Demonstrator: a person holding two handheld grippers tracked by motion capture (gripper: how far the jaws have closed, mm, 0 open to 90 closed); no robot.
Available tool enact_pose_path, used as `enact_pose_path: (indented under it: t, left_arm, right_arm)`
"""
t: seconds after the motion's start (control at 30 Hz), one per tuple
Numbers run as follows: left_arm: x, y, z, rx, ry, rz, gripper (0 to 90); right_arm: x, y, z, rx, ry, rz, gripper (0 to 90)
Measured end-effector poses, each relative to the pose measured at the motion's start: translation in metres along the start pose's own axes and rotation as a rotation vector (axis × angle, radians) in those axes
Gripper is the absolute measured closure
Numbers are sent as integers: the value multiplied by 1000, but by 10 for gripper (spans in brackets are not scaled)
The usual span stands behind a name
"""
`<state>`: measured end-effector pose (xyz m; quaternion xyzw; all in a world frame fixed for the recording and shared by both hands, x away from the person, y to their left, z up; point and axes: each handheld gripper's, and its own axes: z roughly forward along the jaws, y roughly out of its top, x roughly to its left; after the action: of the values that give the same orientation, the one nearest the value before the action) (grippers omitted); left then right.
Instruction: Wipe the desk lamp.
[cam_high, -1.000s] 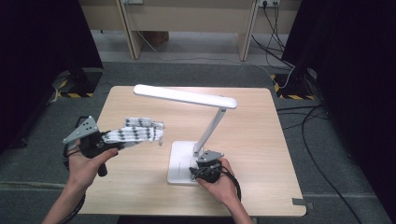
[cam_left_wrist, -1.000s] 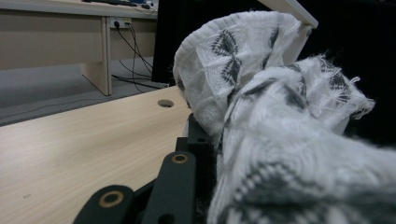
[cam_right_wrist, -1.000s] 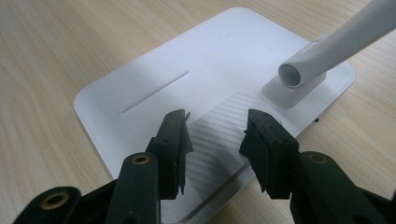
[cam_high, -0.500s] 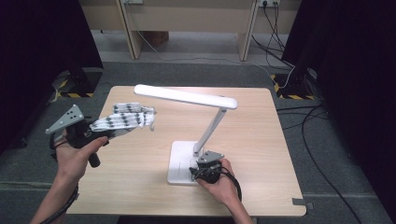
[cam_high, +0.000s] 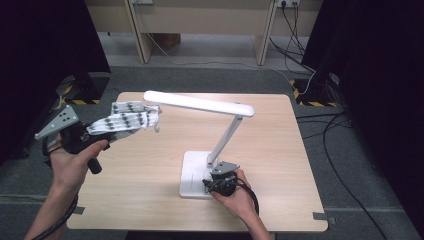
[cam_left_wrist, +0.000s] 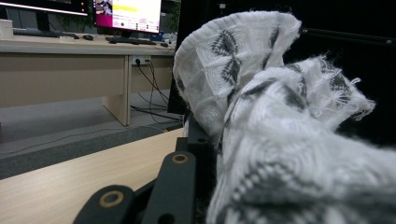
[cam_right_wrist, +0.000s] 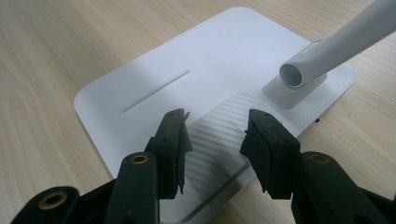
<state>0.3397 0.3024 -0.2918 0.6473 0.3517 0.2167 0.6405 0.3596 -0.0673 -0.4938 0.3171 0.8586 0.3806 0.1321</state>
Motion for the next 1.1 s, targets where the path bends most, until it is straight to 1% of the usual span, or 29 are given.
enact_pose_path:
  t: [0.17, 0.4, 0.47, 0.6, 0.77, 1.03, 1.1]
  left_arm:
    - [1, 6, 0, -9, 6, 3, 828]
    - [6, 12, -1, -12, 36, 7, 828]
    - [8, 14, -2, -11, 49, 11, 828]
    - [11, 16, -4, -21, 60, 8, 828]
    - [15, 18, -7, -25, 81, 15, 829]
    - [20, 25, -14, -50, 106, 7, 830]
    - [20, 27, -15, -55, 111, 11, 830]
  right_arm:
    - [0, 0, 0, -1, 0, -2, 582]
    - [0, 0, 0, -4, -1, -3, 584]
    - [0, -1, 0, -5, -2, -3, 584]
    - [0, -1, 0, -5, -1, -3, 584]
    - [0, -1, 0, -6, 0, -3, 585]
    - [0, -1, 0, -6, 0, -3, 586]
    - [0, -1, 0, -6, 0, -3, 586]
